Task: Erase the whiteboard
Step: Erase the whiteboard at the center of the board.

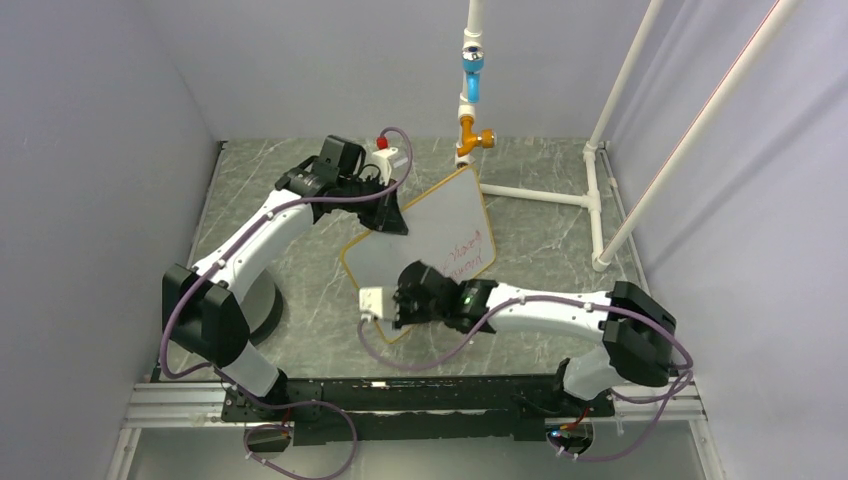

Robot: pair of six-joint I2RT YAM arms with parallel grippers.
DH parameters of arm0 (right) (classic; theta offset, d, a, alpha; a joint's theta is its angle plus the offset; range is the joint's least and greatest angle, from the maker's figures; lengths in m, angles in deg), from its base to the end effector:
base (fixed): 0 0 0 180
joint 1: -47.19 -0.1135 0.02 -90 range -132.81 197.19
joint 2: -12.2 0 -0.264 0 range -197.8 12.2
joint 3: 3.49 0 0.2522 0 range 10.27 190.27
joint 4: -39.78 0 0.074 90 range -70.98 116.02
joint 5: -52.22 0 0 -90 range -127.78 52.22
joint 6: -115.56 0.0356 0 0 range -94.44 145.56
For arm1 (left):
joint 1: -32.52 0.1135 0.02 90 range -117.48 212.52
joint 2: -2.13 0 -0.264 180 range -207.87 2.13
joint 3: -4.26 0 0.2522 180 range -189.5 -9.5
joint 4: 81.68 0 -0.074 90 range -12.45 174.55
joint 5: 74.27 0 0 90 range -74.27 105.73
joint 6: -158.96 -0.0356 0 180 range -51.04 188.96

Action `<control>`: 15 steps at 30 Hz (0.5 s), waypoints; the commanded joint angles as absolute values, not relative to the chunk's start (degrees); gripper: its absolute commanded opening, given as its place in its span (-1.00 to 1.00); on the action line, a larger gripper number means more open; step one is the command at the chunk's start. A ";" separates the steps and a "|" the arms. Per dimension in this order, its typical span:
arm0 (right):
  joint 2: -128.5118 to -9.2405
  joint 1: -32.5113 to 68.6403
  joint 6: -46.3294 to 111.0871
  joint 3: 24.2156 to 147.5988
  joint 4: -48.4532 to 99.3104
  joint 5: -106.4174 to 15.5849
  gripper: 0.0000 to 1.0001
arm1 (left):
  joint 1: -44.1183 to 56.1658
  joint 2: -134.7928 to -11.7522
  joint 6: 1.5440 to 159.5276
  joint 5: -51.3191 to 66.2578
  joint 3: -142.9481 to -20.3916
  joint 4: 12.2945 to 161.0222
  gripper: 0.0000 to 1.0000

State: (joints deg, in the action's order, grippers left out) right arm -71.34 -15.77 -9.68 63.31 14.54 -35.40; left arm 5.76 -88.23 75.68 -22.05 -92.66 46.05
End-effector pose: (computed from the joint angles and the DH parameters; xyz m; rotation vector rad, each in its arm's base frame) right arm 0.1437 0.2783 0.2299 -1.7327 1.5292 0.2000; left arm 0.2969 -0.1741 0.3332 0.7404 2.2857 -1.0587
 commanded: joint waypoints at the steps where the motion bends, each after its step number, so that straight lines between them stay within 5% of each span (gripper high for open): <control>1: -73.40 -19.96 -9.06 60.43 17.37 -38.86 -1.00 | 4.18 -86.00 75.85 -27.21 -92.40 44.48 -1.00; 9: -69.42 -6.55 -8.93 62.50 20.92 -32.64 -1.00 | 4.19 -86.08 76.26 -28.19 -92.25 45.12 -1.00; 15: -73.73 -12.22 -8.37 72.26 16.09 -34.26 -1.00 | 4.22 -86.26 76.31 -28.17 -92.12 45.25 -1.00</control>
